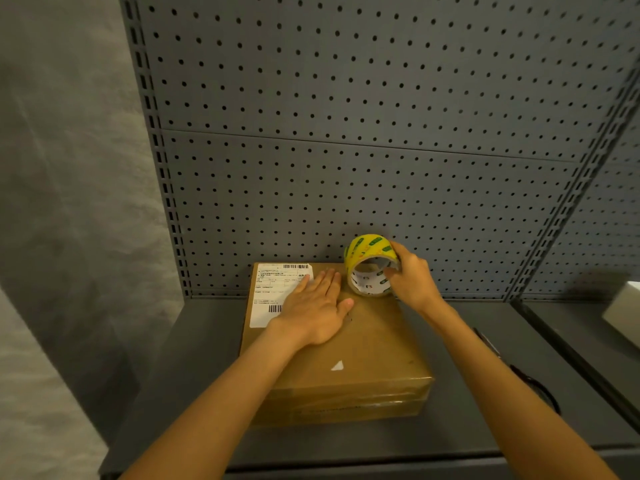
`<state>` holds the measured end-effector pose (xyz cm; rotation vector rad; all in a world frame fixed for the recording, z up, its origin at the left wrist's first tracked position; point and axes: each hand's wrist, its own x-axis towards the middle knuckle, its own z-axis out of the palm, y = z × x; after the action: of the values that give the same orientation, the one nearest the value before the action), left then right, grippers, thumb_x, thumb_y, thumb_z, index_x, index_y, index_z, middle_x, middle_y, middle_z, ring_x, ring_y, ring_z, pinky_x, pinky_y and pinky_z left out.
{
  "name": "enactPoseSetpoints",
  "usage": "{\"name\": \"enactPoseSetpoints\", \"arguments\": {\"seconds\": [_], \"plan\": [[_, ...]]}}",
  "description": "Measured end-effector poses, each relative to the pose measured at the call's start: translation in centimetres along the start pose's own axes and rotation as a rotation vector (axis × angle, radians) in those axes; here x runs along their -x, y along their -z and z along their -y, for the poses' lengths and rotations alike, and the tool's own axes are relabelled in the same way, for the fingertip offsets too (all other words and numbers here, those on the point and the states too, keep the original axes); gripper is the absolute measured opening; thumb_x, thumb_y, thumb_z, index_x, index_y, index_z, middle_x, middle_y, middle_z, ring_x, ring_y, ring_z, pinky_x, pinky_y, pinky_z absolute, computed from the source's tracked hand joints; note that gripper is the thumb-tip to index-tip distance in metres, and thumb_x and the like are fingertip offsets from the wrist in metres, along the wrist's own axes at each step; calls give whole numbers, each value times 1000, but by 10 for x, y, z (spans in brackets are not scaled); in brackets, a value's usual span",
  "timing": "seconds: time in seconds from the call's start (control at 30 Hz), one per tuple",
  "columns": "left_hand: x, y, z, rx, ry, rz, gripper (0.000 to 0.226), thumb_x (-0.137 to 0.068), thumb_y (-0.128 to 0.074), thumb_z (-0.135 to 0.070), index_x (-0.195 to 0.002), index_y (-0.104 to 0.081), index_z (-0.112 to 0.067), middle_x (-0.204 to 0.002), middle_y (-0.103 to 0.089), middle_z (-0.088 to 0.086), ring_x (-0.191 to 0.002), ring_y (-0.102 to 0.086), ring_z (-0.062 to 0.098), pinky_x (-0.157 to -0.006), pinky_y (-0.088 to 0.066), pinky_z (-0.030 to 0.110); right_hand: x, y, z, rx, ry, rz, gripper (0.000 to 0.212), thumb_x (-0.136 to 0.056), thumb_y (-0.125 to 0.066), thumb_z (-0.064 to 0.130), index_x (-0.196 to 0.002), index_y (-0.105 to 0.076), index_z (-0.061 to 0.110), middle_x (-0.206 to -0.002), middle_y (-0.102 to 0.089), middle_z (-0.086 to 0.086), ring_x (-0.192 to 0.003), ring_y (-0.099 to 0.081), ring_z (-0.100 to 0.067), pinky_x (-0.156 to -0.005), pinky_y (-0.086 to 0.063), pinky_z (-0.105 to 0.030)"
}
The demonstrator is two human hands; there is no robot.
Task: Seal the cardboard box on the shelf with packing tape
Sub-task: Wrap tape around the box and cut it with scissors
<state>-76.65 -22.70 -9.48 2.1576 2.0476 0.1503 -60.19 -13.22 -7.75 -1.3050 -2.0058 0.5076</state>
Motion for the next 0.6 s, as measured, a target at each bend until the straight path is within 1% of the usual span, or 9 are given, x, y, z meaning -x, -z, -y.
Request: {"name": "enactPoseSetpoints", "arguments": {"seconds": [0.1,0.2,0.27,0.37,0.47,0.6], "plan": [[-2,-1,1,-3,6,15,61,-100,-8,-47,-150,7,-16,-158,11,0,-145,11,12,-118,8,32,-4,0,-1,33,25,-13,48,-92,-44,-5,-137,-45,12,-121,-61,-16,-104,-60,-31,-87,-51,-36],[-2,-1,2,-2,6,38,61,-100,-7,-47,-150,10,-15,-158,14,0,-144,13,12,-118,8,33,-8,11,-9,99,21,-53,47,-91,-43,-8,-134,-48,10,-118,-62,-18,-102,-61,-33,-86,-51,-37],[-1,0,3,0,-1,46,62,-100,-7,-47,-149,12,-14,-158,15,1,-144,14,12,-118,8,33,-11,21,-15,167,33,-72,48,-89,-43,-9,-133,-49,10,-116,-62,-20,-100,-61,-35,-85,-53,-41],[-1,1,2,-1,-3,50,62,-100,-7,-47,-149,12,-14,-157,16,1,-144,14,12,-118,8,34,-13,32,-19,293,71,-88,49,-88,-43,-10,-132,-48,10,-116,-60,-21,-98,-60,-39,-79,-54,-47],[-1,1,2,-11,-4,56,62,-100,-7,-47,-149,13,-14,-157,17,1,-144,15,13,-118,9,33,-12,36,-21,389,67,-88,49,-88,-44,-8,-133,-46,11,-119,-58,-21,-99,-58,-41,-76,-54,-48],[-2,3,1,-36,-4,68,61,-100,-7,-47,-150,11,-16,-157,16,1,-144,14,14,-117,10,34,-13,35,-22,437,58,-82,50,-88,-44,-8,-133,-45,12,-122,-57,-20,-101,-57,-41,-76,-53,-46]]}}
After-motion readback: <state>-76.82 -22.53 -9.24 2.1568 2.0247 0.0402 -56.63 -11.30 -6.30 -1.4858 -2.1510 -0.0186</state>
